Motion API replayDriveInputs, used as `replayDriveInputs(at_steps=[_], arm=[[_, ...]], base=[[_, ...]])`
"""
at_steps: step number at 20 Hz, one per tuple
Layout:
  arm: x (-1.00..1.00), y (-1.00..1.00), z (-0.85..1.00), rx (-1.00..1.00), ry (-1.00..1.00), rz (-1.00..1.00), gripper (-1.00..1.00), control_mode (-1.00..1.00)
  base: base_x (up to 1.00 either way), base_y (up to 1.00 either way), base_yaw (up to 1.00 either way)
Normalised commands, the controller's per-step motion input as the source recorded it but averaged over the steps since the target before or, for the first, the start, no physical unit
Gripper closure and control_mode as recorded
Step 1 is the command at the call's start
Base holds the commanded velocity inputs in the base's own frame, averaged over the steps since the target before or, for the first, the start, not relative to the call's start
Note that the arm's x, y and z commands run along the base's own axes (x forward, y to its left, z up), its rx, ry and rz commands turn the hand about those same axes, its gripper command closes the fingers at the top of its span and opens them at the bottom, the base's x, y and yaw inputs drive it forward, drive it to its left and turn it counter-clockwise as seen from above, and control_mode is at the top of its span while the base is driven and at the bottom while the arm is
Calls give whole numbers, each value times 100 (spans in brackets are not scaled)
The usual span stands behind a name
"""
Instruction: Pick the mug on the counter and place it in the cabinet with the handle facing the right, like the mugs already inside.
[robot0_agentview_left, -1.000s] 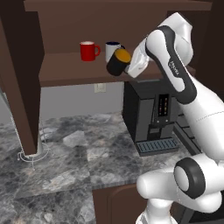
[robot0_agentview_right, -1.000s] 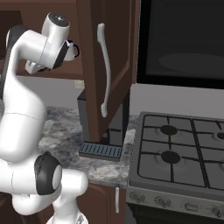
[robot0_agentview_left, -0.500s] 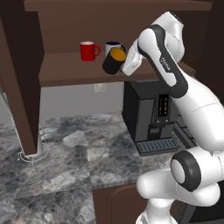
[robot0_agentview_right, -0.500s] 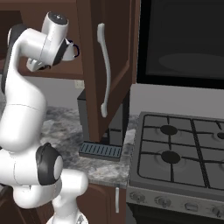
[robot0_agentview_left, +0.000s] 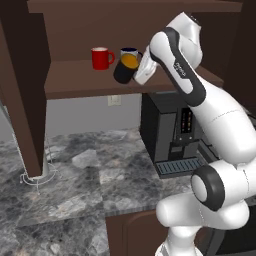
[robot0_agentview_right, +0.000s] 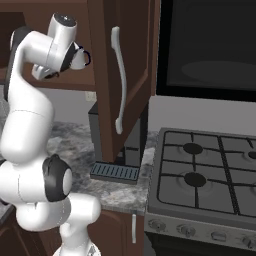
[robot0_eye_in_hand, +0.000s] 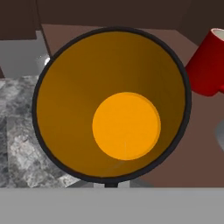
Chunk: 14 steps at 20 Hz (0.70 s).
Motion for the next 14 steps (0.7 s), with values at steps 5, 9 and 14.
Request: replayDriveInputs(at_steps=[5,9,14], arm=[[17,4,0,0,0,0,100,-100],[15,9,-4,-1,0,0,100,-100],[16,9,-8,-1,0,0,100,-100]], base=[[0,0,0],[0,0,0],[0,0,0]])
